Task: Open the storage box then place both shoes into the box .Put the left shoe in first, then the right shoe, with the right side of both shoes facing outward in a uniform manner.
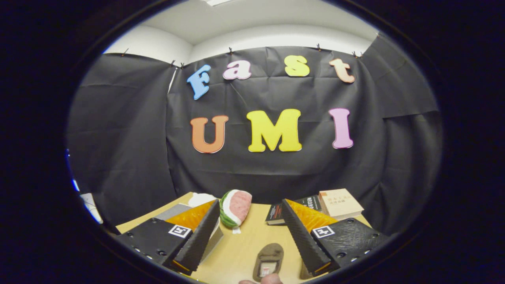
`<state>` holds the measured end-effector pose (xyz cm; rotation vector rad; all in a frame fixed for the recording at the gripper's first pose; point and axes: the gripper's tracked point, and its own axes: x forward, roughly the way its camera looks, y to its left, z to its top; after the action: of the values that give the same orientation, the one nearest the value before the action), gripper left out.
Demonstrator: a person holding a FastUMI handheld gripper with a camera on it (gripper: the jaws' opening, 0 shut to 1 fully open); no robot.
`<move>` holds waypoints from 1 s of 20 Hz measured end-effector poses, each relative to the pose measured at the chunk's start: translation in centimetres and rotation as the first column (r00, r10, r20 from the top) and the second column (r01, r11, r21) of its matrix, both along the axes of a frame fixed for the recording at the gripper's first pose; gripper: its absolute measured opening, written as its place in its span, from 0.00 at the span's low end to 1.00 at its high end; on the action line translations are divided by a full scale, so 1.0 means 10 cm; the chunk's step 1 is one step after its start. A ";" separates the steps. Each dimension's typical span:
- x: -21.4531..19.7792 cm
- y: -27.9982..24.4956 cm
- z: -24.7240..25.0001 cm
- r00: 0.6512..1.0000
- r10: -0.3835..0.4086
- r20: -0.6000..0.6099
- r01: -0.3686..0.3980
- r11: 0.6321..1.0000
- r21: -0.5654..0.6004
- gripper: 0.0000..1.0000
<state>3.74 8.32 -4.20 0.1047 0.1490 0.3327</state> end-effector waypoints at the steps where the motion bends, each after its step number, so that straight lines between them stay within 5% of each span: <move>1: 0.00 0.11 -0.09 0.999 0.036 -0.035 -0.035 0.999 0.020 0.96; 8: 0.10 0.68 -0.89 0.928 0.227 -0.295 -0.174 0.965 0.195 0.95; 12: 0.13 1.06 -1.34 0.830 0.357 -0.429 -0.228 0.918 0.323 0.95; 17: 0.19 1.43 -1.76 0.706 0.472 -0.528 -0.193 0.846 0.498 0.95; 20: 0.17 1.57 -1.90 0.666 0.509 -0.545 -0.196 0.825 0.531 0.95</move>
<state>5.42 24.03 -23.24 0.6562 0.8378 0.7288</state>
